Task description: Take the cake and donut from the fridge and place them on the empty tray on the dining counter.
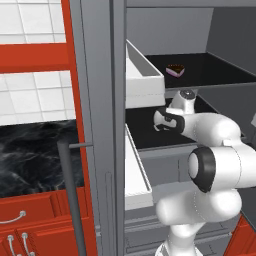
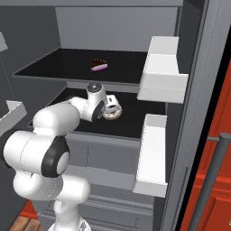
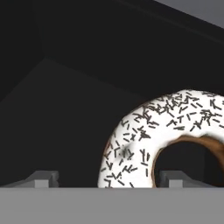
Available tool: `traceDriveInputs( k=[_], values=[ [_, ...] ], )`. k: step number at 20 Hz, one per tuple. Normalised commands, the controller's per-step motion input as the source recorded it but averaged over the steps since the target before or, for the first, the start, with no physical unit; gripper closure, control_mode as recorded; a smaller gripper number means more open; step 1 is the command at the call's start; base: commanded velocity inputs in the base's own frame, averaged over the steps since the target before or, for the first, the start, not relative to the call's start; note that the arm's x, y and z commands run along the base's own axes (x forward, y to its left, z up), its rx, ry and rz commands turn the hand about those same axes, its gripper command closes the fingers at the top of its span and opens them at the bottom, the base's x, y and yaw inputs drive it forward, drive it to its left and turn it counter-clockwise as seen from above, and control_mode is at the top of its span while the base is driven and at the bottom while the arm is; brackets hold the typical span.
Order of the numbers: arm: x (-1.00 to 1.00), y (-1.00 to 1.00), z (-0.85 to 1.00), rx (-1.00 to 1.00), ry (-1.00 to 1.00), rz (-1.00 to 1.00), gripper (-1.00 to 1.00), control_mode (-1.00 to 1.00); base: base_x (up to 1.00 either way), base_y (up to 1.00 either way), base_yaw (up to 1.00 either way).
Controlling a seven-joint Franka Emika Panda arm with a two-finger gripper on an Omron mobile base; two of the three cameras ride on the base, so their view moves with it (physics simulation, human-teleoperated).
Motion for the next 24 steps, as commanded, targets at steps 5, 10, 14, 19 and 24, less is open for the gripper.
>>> traceDriveInputs(
  k=[5,10,14,19,24],
  values=[
    [0.00,0.00,-0.18,0.00,-0.02,0.00,1.00,-1.00,0.00,0.00,0.00],
    [-0.12,0.00,-0.01,0.00,0.00,0.00,1.00,-1.00,0.00,0.00,0.00],
    [-0.91,-0.02,0.00,0.00,-0.04,0.00,1.00,-1.00,0.00,0.00,0.00],
    [-1.00,-0.01,0.00,0.00,-0.04,0.00,1.00,-1.00,0.00,0.00,0.00],
    [-1.00,-0.10,0.12,0.00,-0.01,0.00,1.00,-1.00,0.00,0.00,0.00]
  ],
)
